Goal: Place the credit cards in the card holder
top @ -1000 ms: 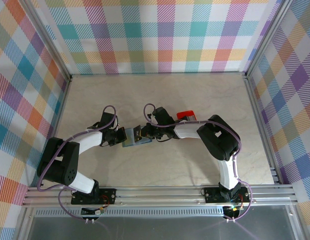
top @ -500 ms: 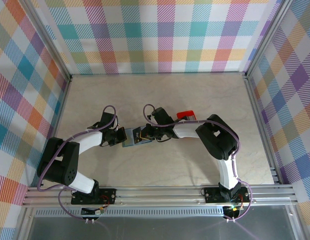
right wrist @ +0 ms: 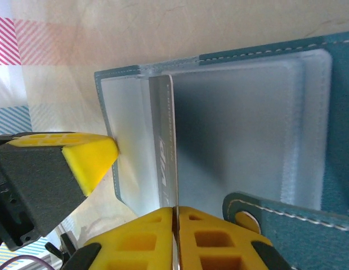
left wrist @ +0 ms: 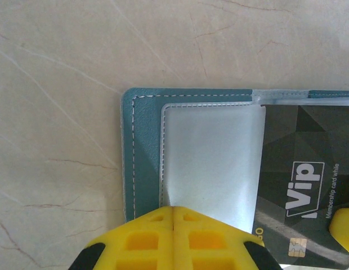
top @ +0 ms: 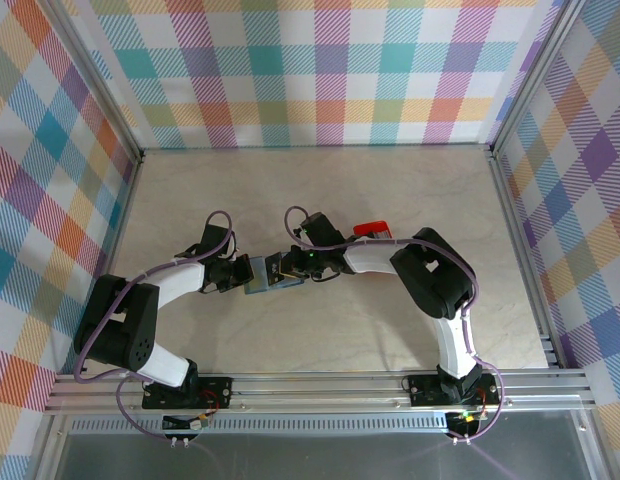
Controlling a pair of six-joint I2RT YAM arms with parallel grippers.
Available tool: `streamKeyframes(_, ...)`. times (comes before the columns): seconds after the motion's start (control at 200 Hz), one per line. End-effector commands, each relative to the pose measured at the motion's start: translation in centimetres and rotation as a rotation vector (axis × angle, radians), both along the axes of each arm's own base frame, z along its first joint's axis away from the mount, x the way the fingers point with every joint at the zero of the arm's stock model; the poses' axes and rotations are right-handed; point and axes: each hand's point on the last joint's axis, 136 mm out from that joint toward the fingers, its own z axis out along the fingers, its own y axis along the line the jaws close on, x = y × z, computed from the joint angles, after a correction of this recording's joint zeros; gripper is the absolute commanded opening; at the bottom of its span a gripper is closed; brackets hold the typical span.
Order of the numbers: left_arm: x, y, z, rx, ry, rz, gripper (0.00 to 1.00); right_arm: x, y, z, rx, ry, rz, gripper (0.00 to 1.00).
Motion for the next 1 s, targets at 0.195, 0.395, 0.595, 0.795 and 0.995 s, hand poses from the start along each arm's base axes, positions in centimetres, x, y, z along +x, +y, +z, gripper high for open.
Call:
streamKeyframes(0.195, -0.3, 0.2, -0.3, 0.003, 0.023, -0.008, 0.05, -0.5, -0.3, -1.0, -0.069, 0.020, 0.012, 0.24)
streamKeyframes(0.395, -0.3, 0.3, 0.1, 0.008, 0.014, -0.011, 0.06, -0.3, -0.4, -0.1, -0.116, -0.032, 0.046, 0.32)
streamKeyframes(0.595, 0.0, 0.2, 1.0, 0.008, -0.008, -0.026, 0.06, -0.4, -0.5, -0.1, -0.153, -0.039, 0.088, 0.37)
streamKeyframes(0.795, 0.1, -0.1, 1.1, -0.002, -0.006, -0.031, 0.07, -0.3, -0.4, 0.1, -0.168, -0.051, 0.110, 0.37)
streamKeyframes(0.995, 0.2, 0.0, 1.2, -0.002, -0.010, -0.030, 0.08, 0.0, 0.0, 0.7, -0.197, -0.088, 0.134, 0.38)
